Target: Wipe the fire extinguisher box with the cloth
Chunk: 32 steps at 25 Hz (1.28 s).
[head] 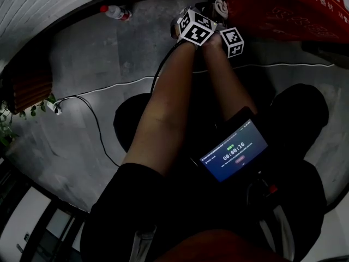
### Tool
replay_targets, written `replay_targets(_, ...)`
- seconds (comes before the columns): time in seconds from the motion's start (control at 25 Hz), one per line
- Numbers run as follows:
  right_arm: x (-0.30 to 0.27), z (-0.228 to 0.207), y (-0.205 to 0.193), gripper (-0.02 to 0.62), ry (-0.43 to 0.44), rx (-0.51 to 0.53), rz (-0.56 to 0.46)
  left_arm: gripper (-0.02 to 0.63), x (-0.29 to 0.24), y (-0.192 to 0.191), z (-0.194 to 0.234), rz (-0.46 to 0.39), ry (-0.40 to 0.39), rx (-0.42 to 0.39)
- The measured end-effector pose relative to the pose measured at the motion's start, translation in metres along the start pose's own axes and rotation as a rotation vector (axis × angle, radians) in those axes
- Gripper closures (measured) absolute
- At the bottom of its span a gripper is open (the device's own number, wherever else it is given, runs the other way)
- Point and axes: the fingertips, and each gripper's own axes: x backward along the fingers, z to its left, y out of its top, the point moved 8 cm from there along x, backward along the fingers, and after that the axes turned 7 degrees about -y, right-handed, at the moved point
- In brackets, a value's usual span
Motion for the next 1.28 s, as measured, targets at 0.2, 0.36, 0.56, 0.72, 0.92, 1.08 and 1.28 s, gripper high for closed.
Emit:
replay_targets(0.2, -0.009, -0.026, -0.004, 0.497, -0.007, -0.05, 0.028, 0.606, -0.014, -0.022, -0.003, 0.062, -0.004, 0.026)
replay_targets(0.36, -0.016, -0.047, -0.004, 0.497, -0.049, -0.047, 0.059, 0.606, -0.024, -0.039, -0.004, 0.103, -0.005, 0.048)
replay_targets(0.56, -0.014, -0.071, -0.006, 0.497, -0.125, -0.057, 0.08, 0.605, -0.026, -0.042, -0.004, 0.114, -0.003, 0.062)
replay_targets(0.72, -0.012, -0.077, -0.011, 0.499, -0.112, -0.131, 0.097, 0.604, -0.024, -0.041, -0.003, 0.113, 0.012, 0.082)
replay_targets(0.92, -0.003, -0.036, -0.01, 0.505, 0.036, 0.036, 0.185, 0.604, -0.011, -0.035, 0.003, 0.089, 0.079, 0.143)
replay_targets(1.08, 0.015, 0.009, -0.006, 0.505, 0.132, 0.22, 0.231, 0.604, 0.011, -0.033, 0.006, 0.051, 0.146, 0.21)
replay_targets(1.28, 0.05, 0.066, -0.004, 0.505, 0.275, 0.581, 0.265, 0.604, 0.047, -0.025, 0.004, -0.016, 0.224, 0.273)
